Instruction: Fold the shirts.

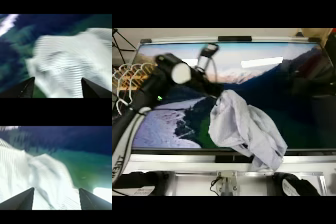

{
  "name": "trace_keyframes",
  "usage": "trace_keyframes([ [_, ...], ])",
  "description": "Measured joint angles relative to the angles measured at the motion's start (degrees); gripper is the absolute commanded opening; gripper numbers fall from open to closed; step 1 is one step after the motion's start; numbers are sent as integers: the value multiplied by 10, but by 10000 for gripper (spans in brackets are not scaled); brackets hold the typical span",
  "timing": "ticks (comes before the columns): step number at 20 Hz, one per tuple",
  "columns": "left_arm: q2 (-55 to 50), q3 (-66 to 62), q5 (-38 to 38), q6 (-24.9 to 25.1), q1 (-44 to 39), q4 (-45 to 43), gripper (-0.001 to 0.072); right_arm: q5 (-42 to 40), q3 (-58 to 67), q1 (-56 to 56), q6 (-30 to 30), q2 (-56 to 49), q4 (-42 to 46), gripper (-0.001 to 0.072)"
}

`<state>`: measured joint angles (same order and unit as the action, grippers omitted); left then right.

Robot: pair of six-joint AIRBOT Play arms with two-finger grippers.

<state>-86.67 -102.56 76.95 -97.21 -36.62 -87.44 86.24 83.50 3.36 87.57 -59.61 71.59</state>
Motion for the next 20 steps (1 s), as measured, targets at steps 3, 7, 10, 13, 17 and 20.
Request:
trace_keyframes([
  [3, 18, 23, 69, 3, 73, -10, 720, -17, -7, -14, -14, -75, -45, 679],
  [7, 29, 156, 67, 4, 108, 52, 720, -37, -9, -83, -49, -158, -73, 679],
  [10, 32, 281, -5, 9, 84, 128, 719, -55, -10, -137, -71, -202, -78, 679],
  [13, 29, 374, -94, 13, 44, 179, 710, -63, -10, -177, -86, -241, -81, 679],
  [17, 15, 425, -194, 14, 2, 226, 263, -62, -10, -203, -101, -288, -82, 673],
  [20, 9, 436, -242, 15, -10, 241, 58, -56, -10, -214, -108, -309, -93, 80],
])
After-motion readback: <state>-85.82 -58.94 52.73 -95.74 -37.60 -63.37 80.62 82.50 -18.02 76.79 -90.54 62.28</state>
